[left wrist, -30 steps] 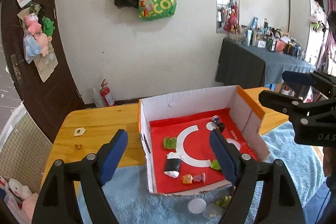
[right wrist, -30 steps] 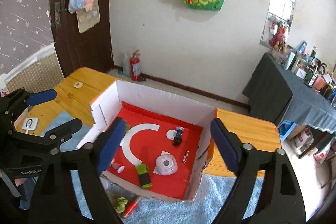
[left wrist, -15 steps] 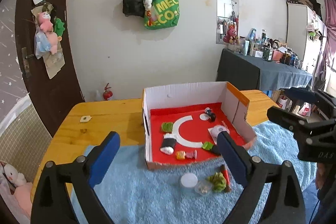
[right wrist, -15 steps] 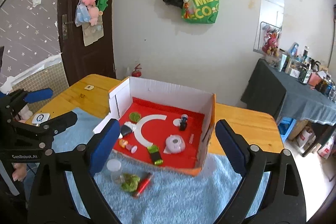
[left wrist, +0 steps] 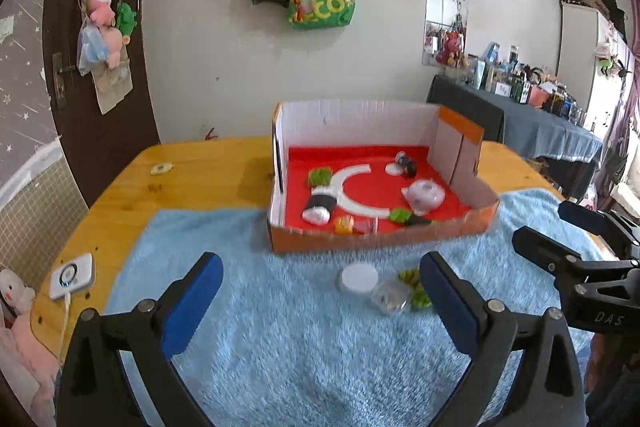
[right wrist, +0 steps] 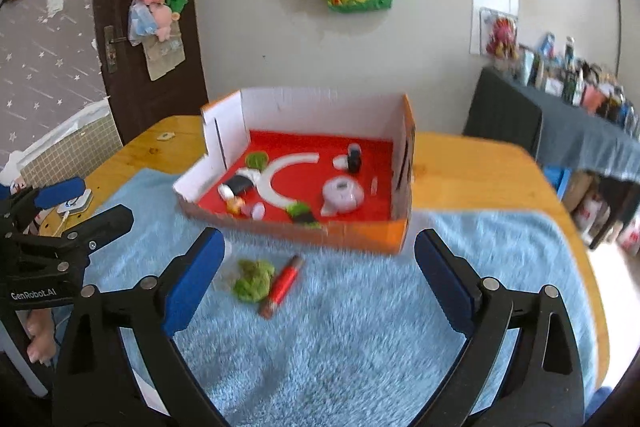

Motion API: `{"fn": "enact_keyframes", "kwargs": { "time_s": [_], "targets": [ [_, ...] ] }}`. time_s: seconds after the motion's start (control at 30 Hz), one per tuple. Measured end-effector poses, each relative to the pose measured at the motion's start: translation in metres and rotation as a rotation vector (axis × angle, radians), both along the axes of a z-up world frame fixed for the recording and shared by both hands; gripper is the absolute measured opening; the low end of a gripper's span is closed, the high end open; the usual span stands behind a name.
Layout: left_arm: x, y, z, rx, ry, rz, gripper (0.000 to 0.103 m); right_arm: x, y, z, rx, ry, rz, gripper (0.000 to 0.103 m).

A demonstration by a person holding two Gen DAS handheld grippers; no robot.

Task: Organize objects
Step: 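Withdraw both grippers from the box back over the towel, then move the left gripper to the clear container while the right moves to the red spool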

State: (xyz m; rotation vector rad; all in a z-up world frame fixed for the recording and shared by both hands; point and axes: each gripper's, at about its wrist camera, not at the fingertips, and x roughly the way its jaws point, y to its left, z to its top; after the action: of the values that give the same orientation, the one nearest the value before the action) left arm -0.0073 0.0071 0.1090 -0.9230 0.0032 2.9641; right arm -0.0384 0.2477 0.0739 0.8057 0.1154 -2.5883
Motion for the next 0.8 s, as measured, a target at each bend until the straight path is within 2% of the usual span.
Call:
{"fn": "enact_keyframes", "kwargs": {
  "time_s": [0.13,0.4,0.8],
  "targets": [
    [0.004,-0.001,-0.021,0.035,-0.019,0.009,0.100,0.007,0.001,-0.019,-0.008,-0.005,-0.021,0.097],
    [0.009,0.003,-0.052,-0.002,-0.025,0.044,0.100,0.016,-0.005,-0.055,0.032,-0.030,-0.037,0.097],
    [-0.005,0.001,-0.068,0.015,-0.081,0.030,0.100,0.001,-0.022,-0.076,0.090,-0.115,0.005,0.097]
  ]
}}
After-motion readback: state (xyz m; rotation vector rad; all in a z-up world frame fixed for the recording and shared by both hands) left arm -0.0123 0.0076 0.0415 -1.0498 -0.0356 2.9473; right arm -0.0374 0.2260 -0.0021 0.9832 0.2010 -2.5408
